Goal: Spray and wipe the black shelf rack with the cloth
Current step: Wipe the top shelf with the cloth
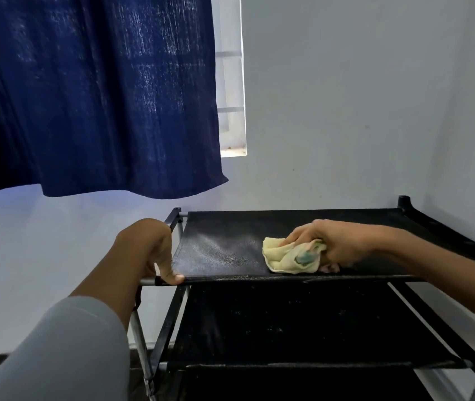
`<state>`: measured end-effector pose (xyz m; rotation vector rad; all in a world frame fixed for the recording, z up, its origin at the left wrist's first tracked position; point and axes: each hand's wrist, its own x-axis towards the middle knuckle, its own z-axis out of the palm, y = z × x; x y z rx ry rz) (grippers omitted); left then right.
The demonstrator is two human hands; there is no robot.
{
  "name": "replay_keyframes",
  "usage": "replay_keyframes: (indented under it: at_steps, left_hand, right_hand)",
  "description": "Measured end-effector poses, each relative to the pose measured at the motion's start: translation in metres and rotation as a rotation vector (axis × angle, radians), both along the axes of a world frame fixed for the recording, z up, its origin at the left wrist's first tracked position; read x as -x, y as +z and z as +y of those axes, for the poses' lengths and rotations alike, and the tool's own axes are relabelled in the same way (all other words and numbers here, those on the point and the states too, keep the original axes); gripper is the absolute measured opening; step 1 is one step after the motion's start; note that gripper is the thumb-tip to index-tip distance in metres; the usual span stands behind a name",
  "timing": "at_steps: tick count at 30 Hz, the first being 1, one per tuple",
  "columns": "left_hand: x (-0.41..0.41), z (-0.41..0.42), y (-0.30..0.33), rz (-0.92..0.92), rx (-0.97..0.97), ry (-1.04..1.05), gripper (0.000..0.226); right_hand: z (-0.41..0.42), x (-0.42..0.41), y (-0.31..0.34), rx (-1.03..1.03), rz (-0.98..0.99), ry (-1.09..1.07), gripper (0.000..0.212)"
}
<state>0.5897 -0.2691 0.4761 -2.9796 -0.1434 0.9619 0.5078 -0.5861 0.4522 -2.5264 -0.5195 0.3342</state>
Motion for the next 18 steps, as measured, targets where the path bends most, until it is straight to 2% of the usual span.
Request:
replay_keyframes:
  at_steps: [4,6,11,16,18]
  left_hand:
    - [-0.001,0.004,-0.001,-0.001,0.055,-0.018,0.09]
    - [-0.002,0.002,0.001,0.009,0.028,-0.017,0.091]
    - [-0.003,-0.006,0.004,0.02,-0.066,-0.024,0.087]
    - [0.0,-0.006,0.005,0.007,-0.056,-0.046,0.087]
    - [0.007,-0.011,0.008,-0.003,-0.108,-0.113,0.081]
  right_hand:
    - [0.013,-0.013,0.001,0.083,-0.116,-0.065,0.047]
    - [0.022,-0.032,0.0,0.194,-0.2,-0.108,0.046]
    - [0.043,-0.075,0.001,0.274,-0.361,-0.297,0.049]
    - [0.059,-0.074,-0.003,0.346,-0.419,-0.384,0.045]
    - [0.064,-0.06,-0.003,0.352,-0.364,-0.323,0.049]
